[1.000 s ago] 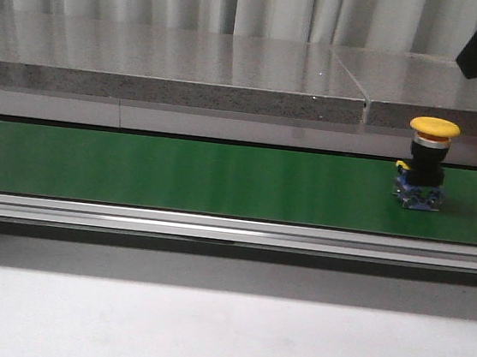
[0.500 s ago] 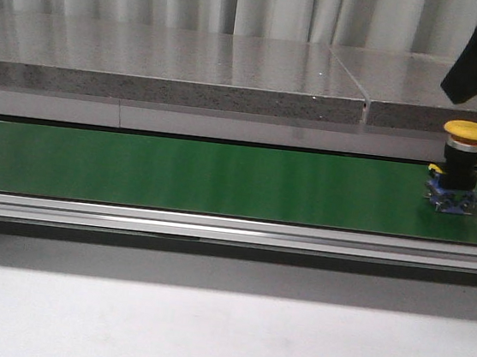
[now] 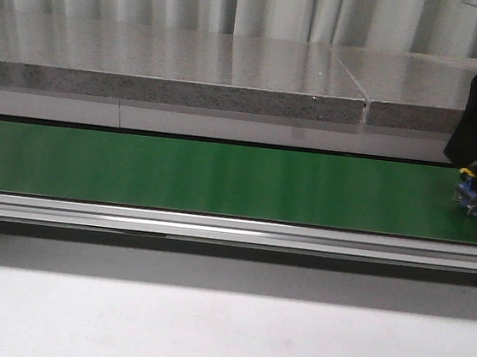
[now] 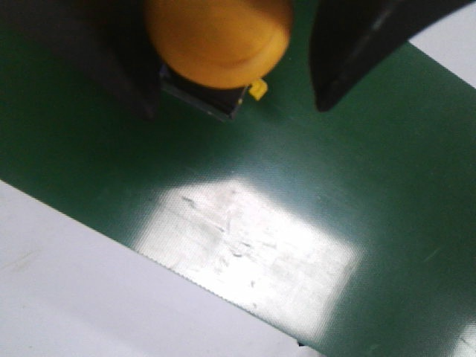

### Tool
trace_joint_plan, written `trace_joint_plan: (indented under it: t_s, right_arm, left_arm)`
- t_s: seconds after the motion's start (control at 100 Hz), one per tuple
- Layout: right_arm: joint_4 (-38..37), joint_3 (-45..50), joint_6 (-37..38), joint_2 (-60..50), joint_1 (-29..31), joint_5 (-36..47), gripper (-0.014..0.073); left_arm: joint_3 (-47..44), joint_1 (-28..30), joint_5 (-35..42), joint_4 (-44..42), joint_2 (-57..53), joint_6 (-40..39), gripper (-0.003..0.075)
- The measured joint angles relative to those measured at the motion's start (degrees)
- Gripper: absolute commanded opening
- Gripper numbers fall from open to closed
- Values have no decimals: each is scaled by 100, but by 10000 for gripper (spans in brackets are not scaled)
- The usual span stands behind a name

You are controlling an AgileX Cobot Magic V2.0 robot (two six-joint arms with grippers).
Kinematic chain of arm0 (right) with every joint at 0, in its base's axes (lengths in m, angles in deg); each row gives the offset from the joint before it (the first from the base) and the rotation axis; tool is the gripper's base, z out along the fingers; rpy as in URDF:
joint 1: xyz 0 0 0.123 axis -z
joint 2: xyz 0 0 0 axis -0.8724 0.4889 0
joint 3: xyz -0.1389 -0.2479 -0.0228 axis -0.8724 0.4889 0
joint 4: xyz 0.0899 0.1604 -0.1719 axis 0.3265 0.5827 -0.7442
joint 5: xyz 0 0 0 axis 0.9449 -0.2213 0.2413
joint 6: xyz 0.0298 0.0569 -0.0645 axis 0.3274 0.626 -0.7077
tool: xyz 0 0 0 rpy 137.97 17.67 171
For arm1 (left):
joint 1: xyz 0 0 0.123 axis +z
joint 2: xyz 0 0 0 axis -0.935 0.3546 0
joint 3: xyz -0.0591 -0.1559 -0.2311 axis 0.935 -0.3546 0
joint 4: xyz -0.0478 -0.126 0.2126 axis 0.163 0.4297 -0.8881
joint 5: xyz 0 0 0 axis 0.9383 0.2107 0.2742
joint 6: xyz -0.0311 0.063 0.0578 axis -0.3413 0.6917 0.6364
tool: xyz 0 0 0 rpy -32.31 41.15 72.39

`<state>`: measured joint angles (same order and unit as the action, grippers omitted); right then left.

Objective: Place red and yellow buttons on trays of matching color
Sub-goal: 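Grasp the arriving yellow button at the conveyor end with the right gripper, then lower the yellow button into the yellow tray and open the right gripper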

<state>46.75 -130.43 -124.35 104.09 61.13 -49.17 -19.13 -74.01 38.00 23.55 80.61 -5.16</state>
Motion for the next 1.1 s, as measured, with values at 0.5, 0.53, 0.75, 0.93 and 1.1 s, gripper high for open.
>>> trace_joint_plan:
  t_s: [0.5, 0.53, 0.75, 0.93, 1.1]
  right_arm:
    - [-60, 0, 931, -582, 449, -90, 65]
    - [-60, 0, 1045, -680, 557, -103, 65]
    - [-76, 24, 1703, -1447, 1607, -296, 58]
    - [-85, 362, 2068, -1977, 2526, -345, 55]
    - [-98, 940, 2448, -2187, 3250, -4, 55]
  left_arm:
    - [0, 0, 0, 0, 0, 0, -19]
    - [0, 0, 0, 0, 0, 0, -19]
    - [0, 0, 0, 0, 0, 0, -19]
    - [0, 0, 0, 0, 0, 0, -19]
    - [0, 0, 0, 0, 0, 0, -19]
